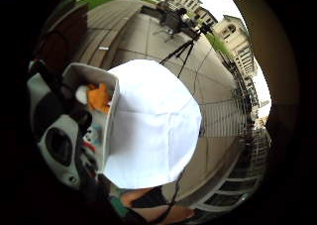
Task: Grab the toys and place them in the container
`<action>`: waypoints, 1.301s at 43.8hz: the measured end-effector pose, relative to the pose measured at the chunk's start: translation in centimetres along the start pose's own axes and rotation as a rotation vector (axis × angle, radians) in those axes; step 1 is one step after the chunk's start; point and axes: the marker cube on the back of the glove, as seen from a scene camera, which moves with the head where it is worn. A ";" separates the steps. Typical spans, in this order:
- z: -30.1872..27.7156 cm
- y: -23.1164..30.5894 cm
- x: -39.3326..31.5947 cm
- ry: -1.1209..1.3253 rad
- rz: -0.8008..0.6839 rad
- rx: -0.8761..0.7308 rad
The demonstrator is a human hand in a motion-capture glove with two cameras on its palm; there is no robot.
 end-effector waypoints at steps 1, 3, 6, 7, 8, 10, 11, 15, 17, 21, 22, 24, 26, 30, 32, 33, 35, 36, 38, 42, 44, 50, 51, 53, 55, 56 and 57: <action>0.3 0.2 -1.1 -0.005 -0.013 0.000; 1.0 0.7 -3.2 -0.013 -0.032 0.003; 2.0 1.2 -5.4 -0.022 -0.053 -0.001; 2.4 1.3 -5.8 -0.028 -0.058 -0.005; 2.8 1.3 -6.1 -0.035 -0.062 -0.011; 3.8 1.2 -6.3 -0.055 -0.070 -0.026; 4.3 1.1 -6.2 -0.066 -0.075 -0.035; 6.3 0.6 -5.5 -0.115 -0.093 -0.095; 7.2 0.6 -5.4 -0.121 -0.091 -0.151; 8.4 0.8 -5.4 -0.101 -0.097 -0.247; 8.4 0.9 -5.4 -0.095 -0.102 -0.259; 8.2 1.2 -5.2 -0.084 -0.110 -0.264; 7.8 1.3 -4.6 -0.072 -0.115 -0.244; 6.2 1.5 -2.7 -0.017 -0.122 -0.196; 5.4 1.9 -1.7 0.017 -0.115 -0.182; 5.0 2.1 -1.0 0.029 -0.108 -0.175; 4.3 2.4 1.3 0.042 -0.088 -0.162; 4.0 2.4 2.7 0.044 -0.077 -0.159; 3.7 2.5 5.5 0.041 -0.057 -0.156; 3.6 2.9 10.3 0.035 -0.010 -0.158; 3.5 3.8 11.9 0.036 0.017 -0.169; 4.5 6.1 17.8 0.055 0.073 -0.158; 4.8 6.5 18.7 0.059 0.081 -0.153; 5.3 7.2 20.2 0.064 0.099 -0.145; 5.8 7.9 21.7 0.065 0.118 -0.138; 6.0 8.2 22.4 0.064 0.125 -0.136; 6.2 8.6 23.0 0.063 0.132 -0.137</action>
